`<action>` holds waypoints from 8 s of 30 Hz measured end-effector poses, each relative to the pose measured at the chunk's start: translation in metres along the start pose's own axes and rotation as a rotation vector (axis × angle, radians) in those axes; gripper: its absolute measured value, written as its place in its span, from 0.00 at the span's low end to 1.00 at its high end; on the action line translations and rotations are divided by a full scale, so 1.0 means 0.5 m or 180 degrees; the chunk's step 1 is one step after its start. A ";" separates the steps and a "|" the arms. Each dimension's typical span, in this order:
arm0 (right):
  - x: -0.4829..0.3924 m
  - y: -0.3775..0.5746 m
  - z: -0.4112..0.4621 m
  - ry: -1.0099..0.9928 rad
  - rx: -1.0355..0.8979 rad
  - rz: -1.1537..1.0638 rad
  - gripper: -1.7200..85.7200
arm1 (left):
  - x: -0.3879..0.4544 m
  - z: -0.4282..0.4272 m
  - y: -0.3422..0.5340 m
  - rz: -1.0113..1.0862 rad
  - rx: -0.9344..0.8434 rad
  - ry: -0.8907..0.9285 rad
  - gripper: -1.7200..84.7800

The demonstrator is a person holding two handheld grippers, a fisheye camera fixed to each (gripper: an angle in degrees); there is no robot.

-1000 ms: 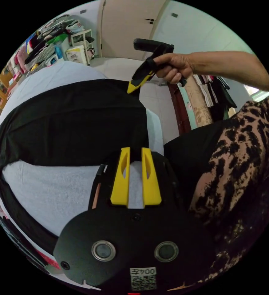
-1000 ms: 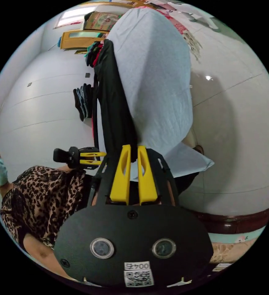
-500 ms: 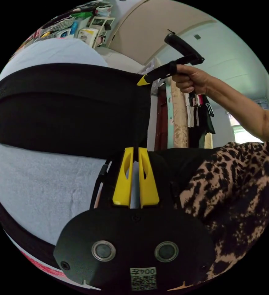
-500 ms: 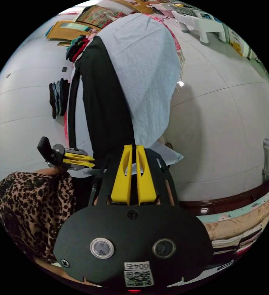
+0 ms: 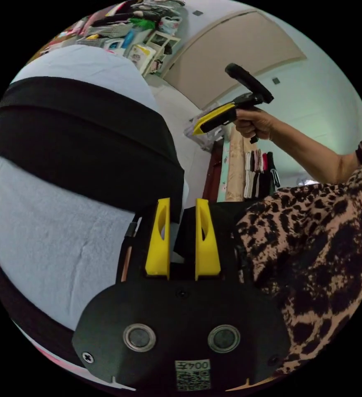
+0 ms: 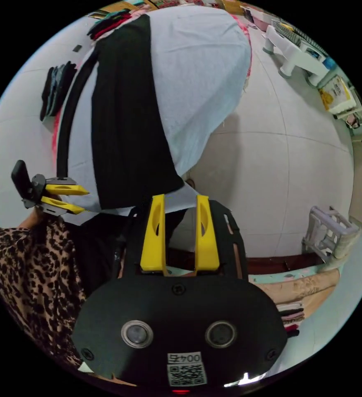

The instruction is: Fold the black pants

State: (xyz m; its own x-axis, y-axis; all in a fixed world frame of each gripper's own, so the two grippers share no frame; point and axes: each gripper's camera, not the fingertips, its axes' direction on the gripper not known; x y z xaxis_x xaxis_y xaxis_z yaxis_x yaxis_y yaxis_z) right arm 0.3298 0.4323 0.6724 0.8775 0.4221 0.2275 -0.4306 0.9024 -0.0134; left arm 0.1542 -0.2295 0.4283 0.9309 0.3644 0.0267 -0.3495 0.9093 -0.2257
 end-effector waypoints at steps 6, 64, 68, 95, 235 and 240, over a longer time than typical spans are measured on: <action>-0.091 -0.027 -0.095 -0.0311 0.0317 -0.0424 0.02 | -0.066 -0.102 0.073 -0.0605 0.0560 -0.0086 0.06; -0.774 -1.199 -1.248 -0.0266 0.2200 -0.1023 0.14 | -1.383 -1.152 0.114 -0.1638 0.4353 -0.0293 0.16; -0.800 -1.471 -1.400 0.0107 0.2024 -0.0811 0.14 | -1.393 -1.182 0.112 -0.1628 0.4309 -0.0408 0.16; -0.959 -1.802 -1.793 0.1122 0.1493 -0.0458 0.08 | -1.459 -1.310 0.178 -0.1644 0.4961 -0.0400 0.16; -1.071 -1.302 -1.627 0.1103 0.1833 -0.0681 0.10 | -1.747 -1.487 -0.510 -0.2212 0.2007 -0.1605 0.08; -1.078 -1.318 -1.625 0.1106 0.1833 -0.0682 0.10 | -1.659 -1.451 -0.544 -0.1582 0.1840 -0.2815 0.05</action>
State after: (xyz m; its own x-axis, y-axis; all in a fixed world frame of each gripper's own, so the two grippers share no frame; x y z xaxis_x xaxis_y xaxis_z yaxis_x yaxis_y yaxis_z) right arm 0.3122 -0.3198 -0.2327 0.9307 0.3298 -0.1579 -0.1996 0.8201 0.5363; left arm -0.4459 -0.9247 -0.2391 0.6599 -0.2518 0.7079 -0.1759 0.8643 0.4713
